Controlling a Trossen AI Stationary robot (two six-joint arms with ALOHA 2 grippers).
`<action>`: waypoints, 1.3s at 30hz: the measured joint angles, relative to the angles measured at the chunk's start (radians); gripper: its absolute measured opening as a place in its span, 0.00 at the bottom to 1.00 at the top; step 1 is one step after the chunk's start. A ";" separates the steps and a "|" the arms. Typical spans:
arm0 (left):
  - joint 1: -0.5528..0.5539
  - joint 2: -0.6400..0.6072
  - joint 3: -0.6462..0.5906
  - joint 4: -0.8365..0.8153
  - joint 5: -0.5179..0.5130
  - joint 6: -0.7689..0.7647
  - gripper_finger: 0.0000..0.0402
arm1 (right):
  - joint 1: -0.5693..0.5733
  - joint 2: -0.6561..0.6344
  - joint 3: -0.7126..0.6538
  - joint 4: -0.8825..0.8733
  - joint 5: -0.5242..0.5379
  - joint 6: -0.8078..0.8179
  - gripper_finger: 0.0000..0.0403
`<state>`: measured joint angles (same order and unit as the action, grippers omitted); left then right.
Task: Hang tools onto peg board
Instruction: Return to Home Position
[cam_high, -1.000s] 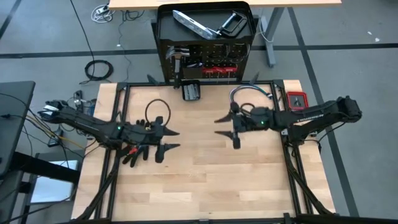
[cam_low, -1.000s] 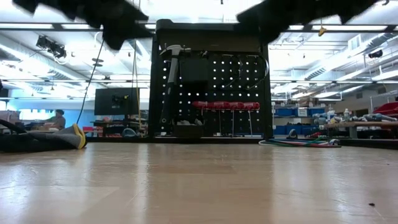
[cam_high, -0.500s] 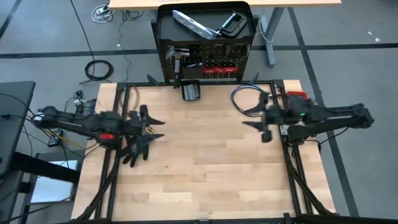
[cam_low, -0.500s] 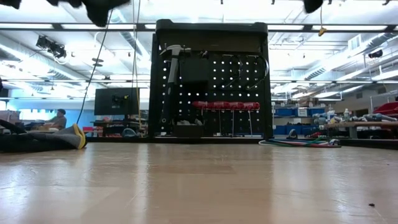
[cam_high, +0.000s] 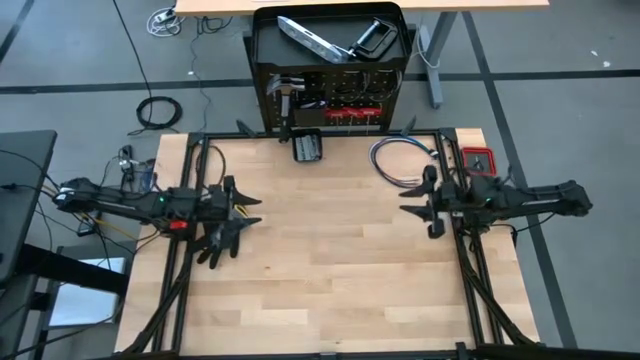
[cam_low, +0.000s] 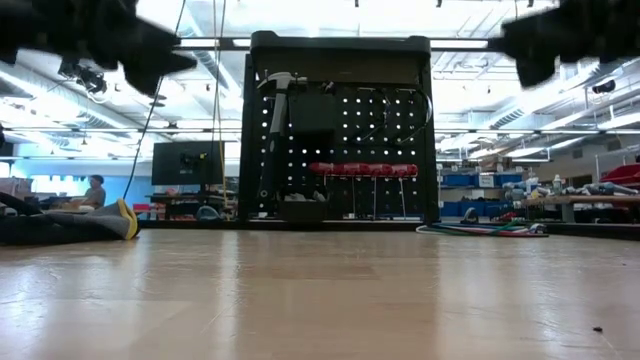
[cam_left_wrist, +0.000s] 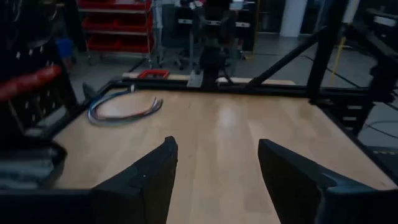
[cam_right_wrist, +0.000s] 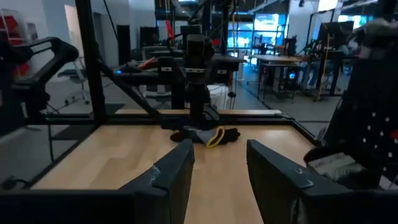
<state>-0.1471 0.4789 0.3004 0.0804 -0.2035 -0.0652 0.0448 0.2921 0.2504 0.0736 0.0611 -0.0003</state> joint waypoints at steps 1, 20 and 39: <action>0.000 0.001 -0.028 0.026 -0.009 -0.014 0.57 | 0.000 -0.001 -0.042 0.046 0.005 0.000 0.39; 0.049 -0.076 -0.213 0.255 -0.074 0.012 0.57 | -0.156 -0.033 -0.213 0.158 -0.255 0.084 0.04; 0.061 -0.167 -0.243 0.131 -0.024 -0.074 0.57 | -0.084 -0.262 -0.243 -0.058 -0.055 0.083 0.03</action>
<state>-0.0860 0.3115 0.0578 0.2109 -0.2270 -0.1395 -0.0397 0.0305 0.0071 0.0160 0.0060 0.0827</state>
